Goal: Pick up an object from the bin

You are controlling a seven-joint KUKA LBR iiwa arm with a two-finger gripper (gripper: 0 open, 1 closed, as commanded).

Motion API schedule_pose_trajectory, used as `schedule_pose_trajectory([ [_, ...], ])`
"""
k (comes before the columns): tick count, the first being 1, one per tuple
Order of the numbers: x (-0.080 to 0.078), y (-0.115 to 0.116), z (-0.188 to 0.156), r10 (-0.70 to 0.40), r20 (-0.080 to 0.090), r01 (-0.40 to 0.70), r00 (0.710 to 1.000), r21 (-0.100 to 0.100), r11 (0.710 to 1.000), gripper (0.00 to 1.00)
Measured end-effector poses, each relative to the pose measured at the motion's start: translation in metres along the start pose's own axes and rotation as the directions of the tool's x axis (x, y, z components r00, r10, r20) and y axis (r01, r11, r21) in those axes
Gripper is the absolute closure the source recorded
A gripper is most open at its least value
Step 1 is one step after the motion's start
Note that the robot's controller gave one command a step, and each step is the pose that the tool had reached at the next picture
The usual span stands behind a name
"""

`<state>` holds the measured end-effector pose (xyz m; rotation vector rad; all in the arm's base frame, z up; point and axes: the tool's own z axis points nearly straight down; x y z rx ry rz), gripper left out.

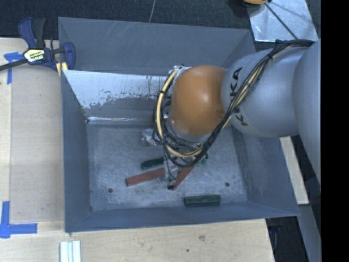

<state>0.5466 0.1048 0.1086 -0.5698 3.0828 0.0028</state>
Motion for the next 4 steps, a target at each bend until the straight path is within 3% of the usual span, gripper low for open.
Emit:
schedule_pose_trajectory([
  [1,0.031,0.021,0.038,-0.11,-0.002,0.11,0.994,-0.001,0.994,1.0],
  [2,0.031,0.021,0.038,-0.11,-0.003,0.11,0.994,-0.001,0.994,1.0],
  [3,-0.017,-0.003,-0.118,-0.113,-0.002,0.113,0.994,0.001,0.994,1.0],
  [4,-0.017,-0.003,-0.117,-0.112,-0.004,0.112,0.994,0.0,0.994,0.0],
])
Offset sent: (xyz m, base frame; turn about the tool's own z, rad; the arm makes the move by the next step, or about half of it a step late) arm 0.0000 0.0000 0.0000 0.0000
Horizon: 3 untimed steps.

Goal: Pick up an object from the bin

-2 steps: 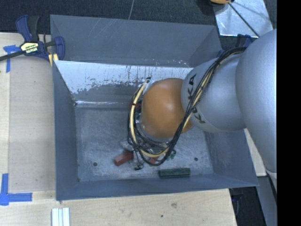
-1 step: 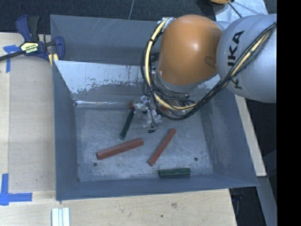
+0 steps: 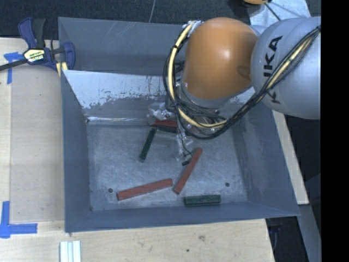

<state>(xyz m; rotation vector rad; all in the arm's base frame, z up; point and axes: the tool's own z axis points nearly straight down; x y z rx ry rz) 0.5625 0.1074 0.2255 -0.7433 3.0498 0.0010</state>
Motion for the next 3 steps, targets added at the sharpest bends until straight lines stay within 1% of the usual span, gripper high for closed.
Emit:
schedule_pose_trajectory([
  [1,0.0,0.0,0.0,0.0,0.0,0.0,1.0,0.0,1.0,0.0],
  [2,-0.004,0.002,0.036,-0.073,0.007,0.073,0.997,0.003,0.997,0.0],
  [3,0.003,0.005,0.095,-0.258,0.004,0.258,0.966,0.003,0.966,0.0],
])
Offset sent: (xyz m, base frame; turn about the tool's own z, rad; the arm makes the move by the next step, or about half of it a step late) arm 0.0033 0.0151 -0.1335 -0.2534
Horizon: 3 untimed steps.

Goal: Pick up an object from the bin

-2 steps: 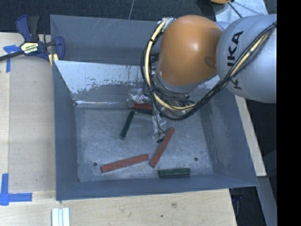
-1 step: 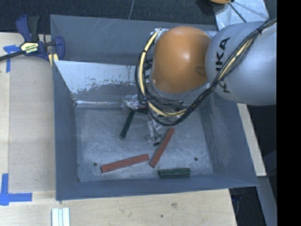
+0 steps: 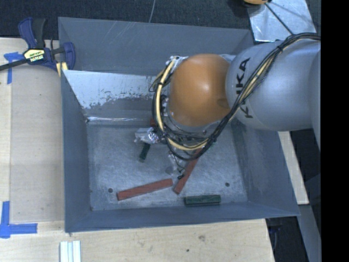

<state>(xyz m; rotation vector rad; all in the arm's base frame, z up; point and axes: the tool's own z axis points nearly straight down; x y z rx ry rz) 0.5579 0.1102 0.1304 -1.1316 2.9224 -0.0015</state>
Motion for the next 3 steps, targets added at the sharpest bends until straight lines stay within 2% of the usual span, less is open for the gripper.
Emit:
schedule_pose_trajectory([
  [1,0.0104,-0.0049,0.038,-0.162,-0.004,0.162,0.987,-0.005,0.987,1.0],
  [2,0.0105,-0.005,0.038,-0.161,-0.005,0.161,0.987,-0.005,0.987,0.0],
  [3,0.0105,-0.005,0.038,-0.161,-0.005,0.161,0.987,-0.005,0.987,0.0],
])
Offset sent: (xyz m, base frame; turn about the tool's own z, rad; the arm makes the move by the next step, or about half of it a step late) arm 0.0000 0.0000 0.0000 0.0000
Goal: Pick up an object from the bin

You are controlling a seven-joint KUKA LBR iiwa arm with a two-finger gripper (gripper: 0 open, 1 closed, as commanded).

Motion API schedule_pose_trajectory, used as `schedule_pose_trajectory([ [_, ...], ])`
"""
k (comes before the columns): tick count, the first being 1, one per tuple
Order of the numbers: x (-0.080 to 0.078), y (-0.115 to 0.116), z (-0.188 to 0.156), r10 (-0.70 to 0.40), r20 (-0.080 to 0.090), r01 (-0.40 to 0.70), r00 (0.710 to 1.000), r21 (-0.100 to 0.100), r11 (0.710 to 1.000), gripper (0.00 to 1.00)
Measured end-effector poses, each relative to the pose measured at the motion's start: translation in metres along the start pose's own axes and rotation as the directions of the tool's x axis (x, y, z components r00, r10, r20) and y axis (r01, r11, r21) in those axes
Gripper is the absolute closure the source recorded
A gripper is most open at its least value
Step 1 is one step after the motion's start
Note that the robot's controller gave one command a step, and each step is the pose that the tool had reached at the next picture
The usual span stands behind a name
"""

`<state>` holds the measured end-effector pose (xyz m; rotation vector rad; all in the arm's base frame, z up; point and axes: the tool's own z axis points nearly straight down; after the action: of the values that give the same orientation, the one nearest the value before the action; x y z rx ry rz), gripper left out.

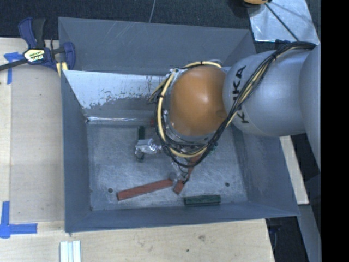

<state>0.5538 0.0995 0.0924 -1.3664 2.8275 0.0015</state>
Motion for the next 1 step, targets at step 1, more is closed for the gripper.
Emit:
schedule_pose_trajectory([
  [1,0.0083,0.0419,-0.001,0.048,0.001,-0.048,0.999,0.002,0.999,0.0],
])
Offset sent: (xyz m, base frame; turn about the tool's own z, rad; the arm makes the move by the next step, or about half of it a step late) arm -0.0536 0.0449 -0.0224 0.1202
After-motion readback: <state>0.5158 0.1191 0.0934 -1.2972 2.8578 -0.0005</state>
